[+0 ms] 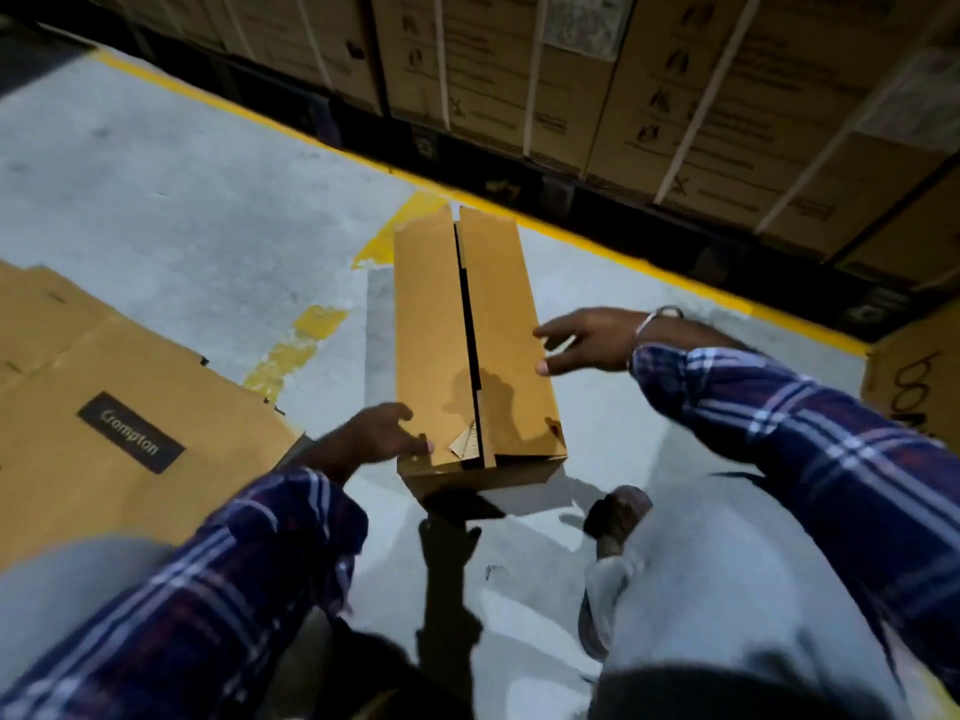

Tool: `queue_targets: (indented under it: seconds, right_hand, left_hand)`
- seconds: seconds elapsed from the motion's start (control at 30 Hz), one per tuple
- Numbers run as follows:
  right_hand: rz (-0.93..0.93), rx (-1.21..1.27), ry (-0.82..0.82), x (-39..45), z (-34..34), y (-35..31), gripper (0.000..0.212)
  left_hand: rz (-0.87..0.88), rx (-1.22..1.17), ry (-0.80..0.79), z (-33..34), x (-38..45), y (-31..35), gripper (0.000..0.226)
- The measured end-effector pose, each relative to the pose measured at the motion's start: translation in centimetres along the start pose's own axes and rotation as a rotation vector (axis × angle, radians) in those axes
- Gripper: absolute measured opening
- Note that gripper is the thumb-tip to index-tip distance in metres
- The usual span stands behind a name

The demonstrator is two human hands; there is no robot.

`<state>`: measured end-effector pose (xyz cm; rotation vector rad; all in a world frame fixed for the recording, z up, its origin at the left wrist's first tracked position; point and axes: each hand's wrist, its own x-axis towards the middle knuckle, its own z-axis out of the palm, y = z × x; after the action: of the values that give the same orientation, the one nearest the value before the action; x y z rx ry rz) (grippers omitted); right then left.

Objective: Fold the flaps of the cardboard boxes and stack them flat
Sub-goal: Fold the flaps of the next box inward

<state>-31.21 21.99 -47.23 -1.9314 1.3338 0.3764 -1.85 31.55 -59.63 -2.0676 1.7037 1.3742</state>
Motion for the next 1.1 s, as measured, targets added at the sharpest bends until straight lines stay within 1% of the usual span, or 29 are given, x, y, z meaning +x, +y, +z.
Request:
queue_targets:
  seconds: [0.07,0.1,0.17,0.2,0.23,0.27,0.33,0.37,0.43,0.5,0.6,0.67,0.77,0.83,0.97,1.03,1.1]
  right_hand:
    - [0.007,-0.009,0.12,-2.9,-1.9,-2.8,0.074]
    - [0.006,0.003,0.205,-4.2,-1.9,-3.6,0.073]
    - [0.015,0.134,0.373,-5.6,0.5,-3.9,0.069]
    - [0.035,0.201,0.415,-5.9,2.5,-3.6,0.067]
    - [0.076,0.203,0.406,-5.7,4.5,-3.3,0.068]
    - [0.128,0.138,0.337,-4.9,6.4,-3.0,0.07]
    - [0.189,0.001,0.183,-2.5,9.0,-2.8,0.075]
    - [0.194,-0.029,0.155,-1.3,9.9,-3.0,0.077]
    - [0.211,-0.104,0.161,1.3,11.6,-3.0,0.086]
    - [0.252,-0.174,0.163,3.5,13.8,-2.3,0.098]
    - [0.293,-0.189,0.185,6.3,17.1,-1.2,0.113]
    - [0.297,-0.167,0.246,7.7,18.6,-0.6,0.115]
    - [0.305,-0.113,0.281,9.3,20.6,0.5,0.11]
    - [0.29,-0.075,0.336,9.3,21.4,1.1,0.102]
    - [0.194,0.027,0.513,8.3,21.1,1.6,0.089]
    - [0.145,0.141,0.609,7.3,20.3,2.3,0.086]
    - [0.126,0.256,0.754,6.2,19.4,3.0,0.08]
  left_hand:
    - [0.071,0.107,-0.058,-3.1,-2.4,2.0,0.078]
    - [0.106,0.161,-0.058,-4.4,-4.0,3.1,0.077]
    - [0.164,0.257,-0.014,-6.1,-7.0,5.0,0.073]
    - [0.187,0.285,0.012,-6.4,-8.3,5.6,0.072]
    - [0.205,0.297,0.032,-6.4,-9.2,5.9,0.07]
    - [0.214,0.31,0.036,-6.1,-9.9,6.2,0.07]
    - [0.203,0.349,-0.017,-4.9,-10.5,6.5,0.069]
    - [0.198,0.369,-0.053,-4.2,-10.4,6.5,0.069]
    - [0.2,0.397,-0.094,-3.1,-9.6,6.7,0.071]
    - [0.21,0.45,-0.096,-2.6,-8.5,7.0,0.075]
    - [0.208,0.546,-0.074,-3.2,-6.7,7.0,0.077]
    - [0.223,0.601,-0.058,-3.8,-5.6,7.0,0.076]
    - [0.247,0.615,-0.028,-4.3,-4.2,7.3,0.073]
    - [0.267,0.621,-0.024,-4.3,-3.8,7.8,0.072]
    - [0.274,0.622,-0.054,-3.9,-3.2,8.7,0.068]
    - [0.277,0.621,-0.064,-3.6,-3.1,8.9,0.065]
    - [0.277,0.613,-0.078,-3.4,-2.9,8.9,0.064]
